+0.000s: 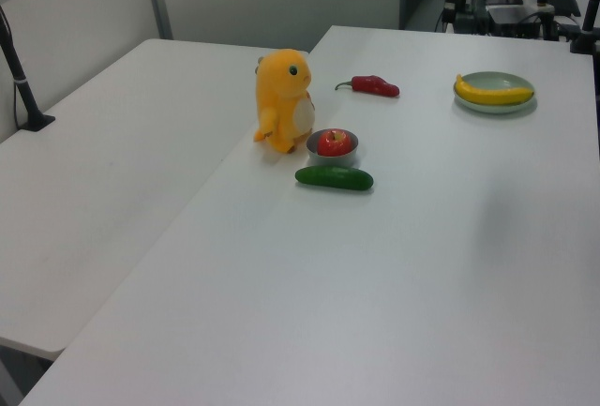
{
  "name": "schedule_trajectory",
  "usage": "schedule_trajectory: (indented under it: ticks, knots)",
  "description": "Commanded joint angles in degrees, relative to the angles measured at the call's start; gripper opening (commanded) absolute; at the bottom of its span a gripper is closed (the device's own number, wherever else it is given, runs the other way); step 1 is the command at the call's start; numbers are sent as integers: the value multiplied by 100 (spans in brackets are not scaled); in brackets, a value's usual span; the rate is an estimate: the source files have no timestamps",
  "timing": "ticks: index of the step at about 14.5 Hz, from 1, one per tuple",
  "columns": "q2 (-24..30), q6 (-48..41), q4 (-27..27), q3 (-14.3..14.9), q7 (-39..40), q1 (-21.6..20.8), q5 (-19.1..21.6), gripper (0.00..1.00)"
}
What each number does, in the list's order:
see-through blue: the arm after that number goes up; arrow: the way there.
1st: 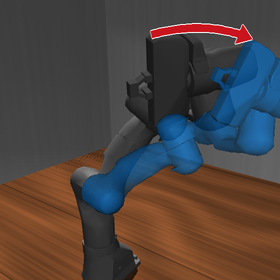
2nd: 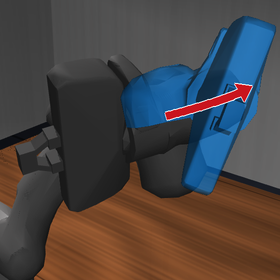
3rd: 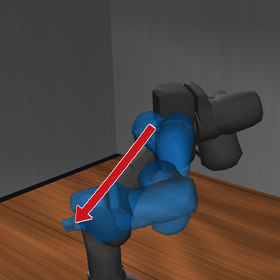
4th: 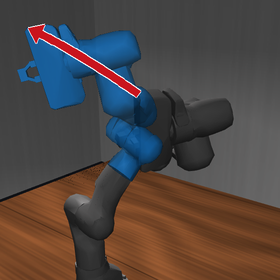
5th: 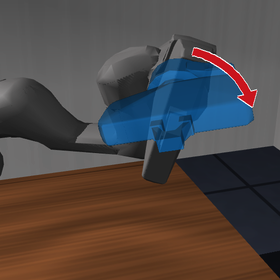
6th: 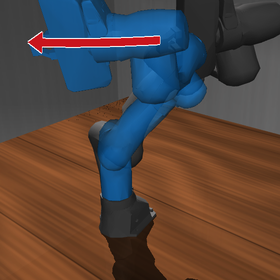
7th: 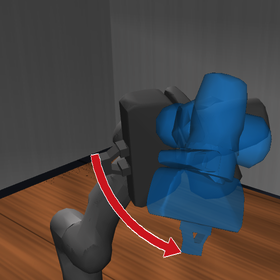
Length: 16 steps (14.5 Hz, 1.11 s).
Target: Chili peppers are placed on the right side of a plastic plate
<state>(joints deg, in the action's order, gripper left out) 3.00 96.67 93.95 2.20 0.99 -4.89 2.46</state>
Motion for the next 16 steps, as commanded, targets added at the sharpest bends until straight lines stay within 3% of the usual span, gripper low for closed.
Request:
schedule_trajectory:
  ticks: [1, 14, 16]
  knots:
    - [51, 124, 71, 96, 120, -91, 115, 100]
    - [52, -157, 53, 114, 138, 5, 62, 100]
    - [-114, -70, 9, 114, 434, 75, 10, 100]
